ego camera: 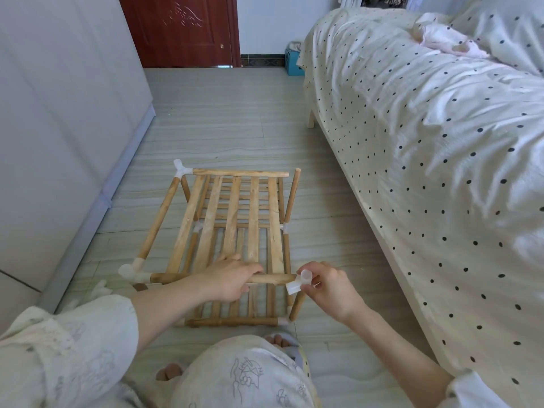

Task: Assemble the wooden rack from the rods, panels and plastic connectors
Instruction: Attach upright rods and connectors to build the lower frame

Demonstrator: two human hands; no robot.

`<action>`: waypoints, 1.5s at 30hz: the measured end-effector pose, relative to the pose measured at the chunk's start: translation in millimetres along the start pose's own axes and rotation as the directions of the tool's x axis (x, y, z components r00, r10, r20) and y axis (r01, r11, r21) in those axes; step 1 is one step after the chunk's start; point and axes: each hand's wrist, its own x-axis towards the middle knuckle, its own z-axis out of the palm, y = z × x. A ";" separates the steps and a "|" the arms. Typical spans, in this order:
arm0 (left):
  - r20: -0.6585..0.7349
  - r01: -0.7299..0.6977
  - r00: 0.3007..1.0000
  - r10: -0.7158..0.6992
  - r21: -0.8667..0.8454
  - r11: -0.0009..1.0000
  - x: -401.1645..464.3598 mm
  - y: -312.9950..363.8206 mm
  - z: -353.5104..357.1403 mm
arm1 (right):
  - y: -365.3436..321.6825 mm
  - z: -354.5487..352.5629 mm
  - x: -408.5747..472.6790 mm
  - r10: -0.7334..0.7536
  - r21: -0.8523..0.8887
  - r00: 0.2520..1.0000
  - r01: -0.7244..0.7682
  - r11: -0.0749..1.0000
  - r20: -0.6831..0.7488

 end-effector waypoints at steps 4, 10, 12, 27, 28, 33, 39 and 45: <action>0.013 -0.041 0.999 0.040 0.087 0.995 0.7 0.6 -1.6 | -5.8 2.7 -1.3 -0.027 -0.203 0.999 0.033 0.979 0.034; 0.005 -0.046 0.999 0.046 0.092 0.995 1.1 2.4 -3.0 | -5.0 3.0 -6.9 -0.052 -0.224 0.998 0.055 0.973 0.023; 0.007 -0.038 0.999 0.037 0.106 0.994 0.6 2.4 -2.4 | -7.2 1.7 -4.6 -0.015 -0.194 1.000 0.018 0.981 0.018; 0.030 -0.018 0.999 0.014 0.140 0.990 -6.6 2.9 -10.0 | -14.5 14.0 -10.2 -0.067 -0.446 0.997 0.077 0.892 0.038; 0.032 -0.019 0.999 0.014 0.144 0.989 -8.2 1.9 -10.0 | -15.9 12.6 -8.8 -0.086 -0.451 0.996 0.089 0.888 0.026; 0.015 -0.019 1.000 0.017 0.173 0.985 -12.4 3.2 -11.5 | -17.3 5.7 -2.7 -0.088 -0.398 0.996 0.095 0.912 0.035; -0.070 -0.027 0.997 0.045 0.233 0.972 -13.0 7.9 -23.2 | -8.2 -6.8 2.1 -0.003 -0.338 0.999 0.020 0.941 0.052; -0.025 -0.009 1.000 0.014 0.209 0.978 -21.1 3.2 -27.7 | -13.3 8.3 -1.0 -0.061 -0.203 0.998 0.063 0.977 0.012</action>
